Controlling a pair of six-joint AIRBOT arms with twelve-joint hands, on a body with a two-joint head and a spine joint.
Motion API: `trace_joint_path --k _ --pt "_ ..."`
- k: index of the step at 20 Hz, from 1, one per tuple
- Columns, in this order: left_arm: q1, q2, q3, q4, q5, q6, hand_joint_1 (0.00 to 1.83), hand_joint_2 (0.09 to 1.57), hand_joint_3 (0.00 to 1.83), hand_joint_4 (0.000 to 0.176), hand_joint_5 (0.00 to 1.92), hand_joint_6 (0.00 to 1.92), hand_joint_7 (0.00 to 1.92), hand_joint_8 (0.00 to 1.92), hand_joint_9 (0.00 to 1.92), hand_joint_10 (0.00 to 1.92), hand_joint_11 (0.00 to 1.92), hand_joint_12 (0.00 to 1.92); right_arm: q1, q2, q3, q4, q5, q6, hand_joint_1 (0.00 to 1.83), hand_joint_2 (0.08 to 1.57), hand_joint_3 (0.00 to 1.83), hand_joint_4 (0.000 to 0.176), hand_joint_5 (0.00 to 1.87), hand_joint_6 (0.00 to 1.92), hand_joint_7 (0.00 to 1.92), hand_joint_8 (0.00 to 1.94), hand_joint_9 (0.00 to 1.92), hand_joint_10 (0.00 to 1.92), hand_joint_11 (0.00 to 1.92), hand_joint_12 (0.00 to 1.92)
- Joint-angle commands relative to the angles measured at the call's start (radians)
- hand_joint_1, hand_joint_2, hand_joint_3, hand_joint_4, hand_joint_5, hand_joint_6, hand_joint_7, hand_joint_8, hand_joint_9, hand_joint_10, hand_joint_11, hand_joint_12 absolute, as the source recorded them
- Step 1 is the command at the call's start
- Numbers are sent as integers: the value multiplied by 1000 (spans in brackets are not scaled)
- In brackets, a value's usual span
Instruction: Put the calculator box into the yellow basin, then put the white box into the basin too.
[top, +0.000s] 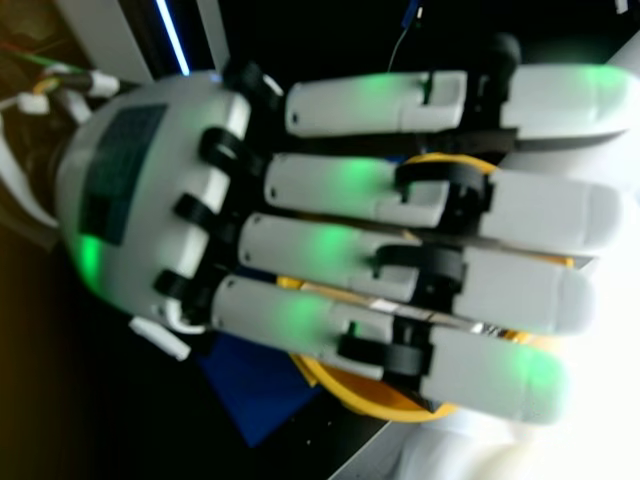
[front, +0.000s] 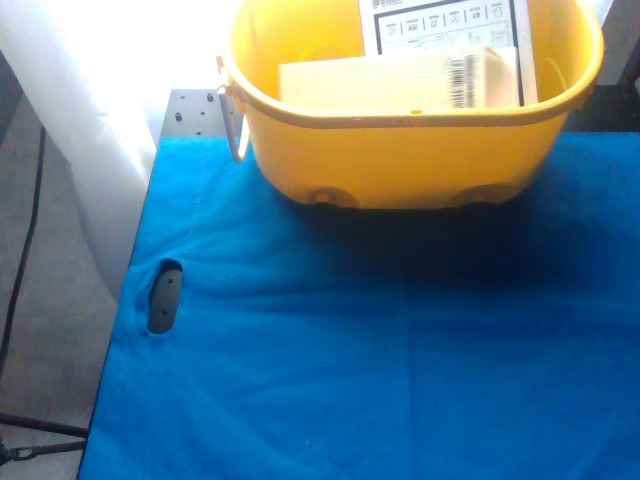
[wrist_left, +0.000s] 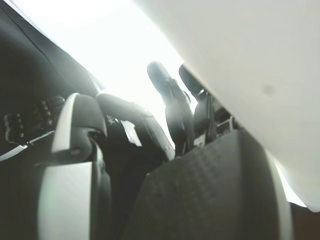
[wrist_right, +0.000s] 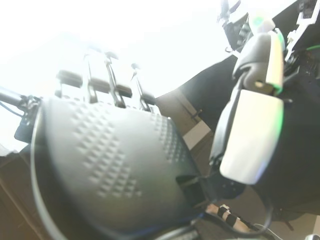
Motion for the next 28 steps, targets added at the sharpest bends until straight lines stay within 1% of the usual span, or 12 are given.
trace_joint_path --k 1,3,4,6,8,10,12,14,16,24,26,28 --pt "-12 7 -2 10 -120 -5 970 1153 0 176 882 1141 463 406 0 942 0 1828 25 17 4 -34 -144 6 705 733 0 87 22 9 0 0 0 0 0 0" --pt "-12 9 -2 10 -120 -6 951 1177 0 176 837 1204 474 310 50 941 0 1726 26 29 3 -34 -156 14 715 792 0 78 45 17 0 0 0 0 0 0" --pt "-12 11 -2 10 -119 -6 861 1148 0 0 637 934 467 274 117 898 0 1624 26 33 1 -34 -163 21 704 793 0 77 30 10 0 0 0 0 0 0" --pt "-11 21 -4 5 -117 -7 851 1158 2 0 463 814 497 332 140 988 0 1664 25 36 0 -34 -164 26 561 1035 0 0 169 59 112 50 124 94 0 1054" --pt "-9 30 -5 -1 -114 -7 838 1135 0 0 454 515 390 183 109 779 0 1536 25 43 -1 -34 -165 36 45 1550 69 0 164 15 226 1077 245 1717 362 1886" --pt "-7 36 -7 -3 -115 -7 927 1083 0 0 615 306 458 88 148 766 0 1522 25 46 -2 -34 -176 44 1 1552 266 24 177 31 8 620 9 937 14 1920" --pt "-7 41 -14 -3 -115 -7 964 1082 0 0 667 343 446 46 135 790 0 1546 25 56 -14 -34 -196 53 0 1545 289 27 174 36 0 576 0 855 0 1921" --pt "-9 45 -21 -3 -114 -7 951 1209 2 115 768 1257 538 120 143 983 0 1646 25 63 -25 -34 -204 53 0 1544 291 27 174 37 0 575 0 851 0 1921" --pt "-9 46 -21 -3 -113 -7 932 1210 0 171 779 1282 499 109 94 949 0 1623 18 63 -30 -34 -207 53 0 1543 293 27 174 38 0 575 0 850 0 1921" --pt "-5 57 -44 4 -123 -7 952 1229 0 95 749 1335 333 841 130 1237 0 1770 -83 68 -56 -34 -303 141 0 1540 300 27 173 41 0 576 0 848 0 1921" --pt "-5 75 -63 13 -130 -10 1132 1224 1 0 858 1185 613 1420 387 1490 202 1868 -159 81 -58 -34 -365 213 0 1539 302 27 172 41 0 576 0 848 0 1921" --pt "-5 93 -80 18 -134 -10 1169 1223 0 0 877 1149 670 1494 490 1535 386 1877 -209 113 -85 -34 -411 214 0 1538 304 27 172 42 0 576 0 848 0 1921"
